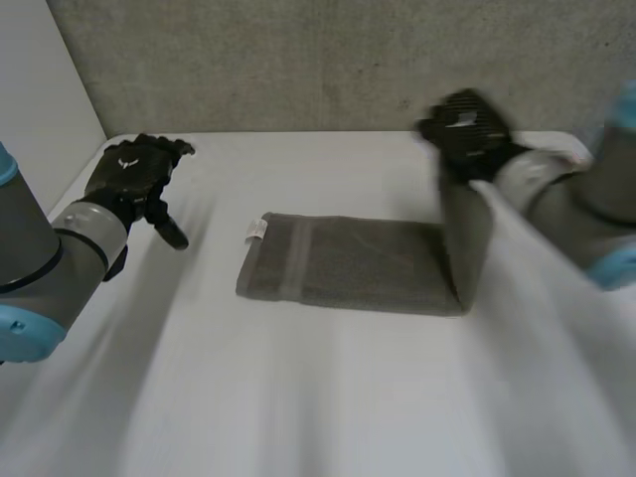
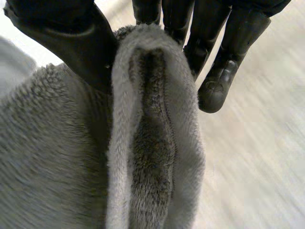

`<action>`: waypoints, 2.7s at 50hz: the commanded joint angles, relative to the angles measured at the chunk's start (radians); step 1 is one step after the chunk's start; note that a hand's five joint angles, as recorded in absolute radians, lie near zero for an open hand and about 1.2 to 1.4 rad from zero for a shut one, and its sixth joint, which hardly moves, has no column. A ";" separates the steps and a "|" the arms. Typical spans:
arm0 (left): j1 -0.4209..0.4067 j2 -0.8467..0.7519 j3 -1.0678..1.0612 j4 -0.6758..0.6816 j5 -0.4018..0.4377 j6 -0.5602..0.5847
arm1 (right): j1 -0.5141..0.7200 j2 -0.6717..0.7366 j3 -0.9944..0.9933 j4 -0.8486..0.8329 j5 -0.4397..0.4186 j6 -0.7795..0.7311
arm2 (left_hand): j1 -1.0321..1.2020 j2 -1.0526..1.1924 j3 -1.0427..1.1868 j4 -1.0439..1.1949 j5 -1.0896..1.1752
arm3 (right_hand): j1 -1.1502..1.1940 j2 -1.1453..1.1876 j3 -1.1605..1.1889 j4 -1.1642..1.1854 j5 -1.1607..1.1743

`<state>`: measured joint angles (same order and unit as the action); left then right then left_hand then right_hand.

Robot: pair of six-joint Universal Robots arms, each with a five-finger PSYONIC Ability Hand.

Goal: Fold the towel.

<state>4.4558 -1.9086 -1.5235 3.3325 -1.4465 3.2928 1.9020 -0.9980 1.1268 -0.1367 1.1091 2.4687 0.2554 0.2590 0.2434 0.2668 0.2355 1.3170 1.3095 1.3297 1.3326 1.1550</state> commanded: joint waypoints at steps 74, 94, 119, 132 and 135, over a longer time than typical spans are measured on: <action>-0.286 -0.437 0.307 -0.025 -0.242 -0.125 | 0.043 -0.024 0.567 -0.250 0.313 0.421 | -0.007 -0.010 0.005 -0.018 -0.161 | -0.193 -0.185 -0.205 -0.208 -0.205; -0.285 -0.120 0.088 -0.025 -0.230 -0.136 | -0.217 -0.290 0.754 0.067 0.127 0.221 | -0.030 -0.034 -0.018 -0.042 -0.185 | 0.079 0.087 0.067 0.064 0.067; -0.271 -0.030 0.131 -0.024 -0.233 -0.183 | 0.251 -0.247 0.410 0.161 0.112 0.190 | -0.018 -0.022 -0.006 -0.030 -0.173 | 0.079 0.087 0.067 0.064 0.067; -0.308 -0.038 0.114 -0.025 -0.232 -0.256 | 0.330 -0.223 0.396 0.121 0.225 0.297 | -0.018 -0.022 -0.006 -0.030 -0.173 | -0.997 -0.989 -1.009 -1.012 -1.009; -0.328 -0.053 0.114 -0.025 -0.230 -0.256 | 0.249 -0.295 0.419 0.112 0.255 0.398 | -0.018 -0.022 -0.006 -0.030 -0.173 | -1.103 -1.095 -1.115 -1.118 -1.115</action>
<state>4.1604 -1.9425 -1.4053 3.3064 -1.6782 3.0360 2.2532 -1.1841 1.5164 -0.0008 1.2892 2.7167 0.2811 0.2796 0.2832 0.2685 0.2685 0.3766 0.3627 0.3658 0.3606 0.1595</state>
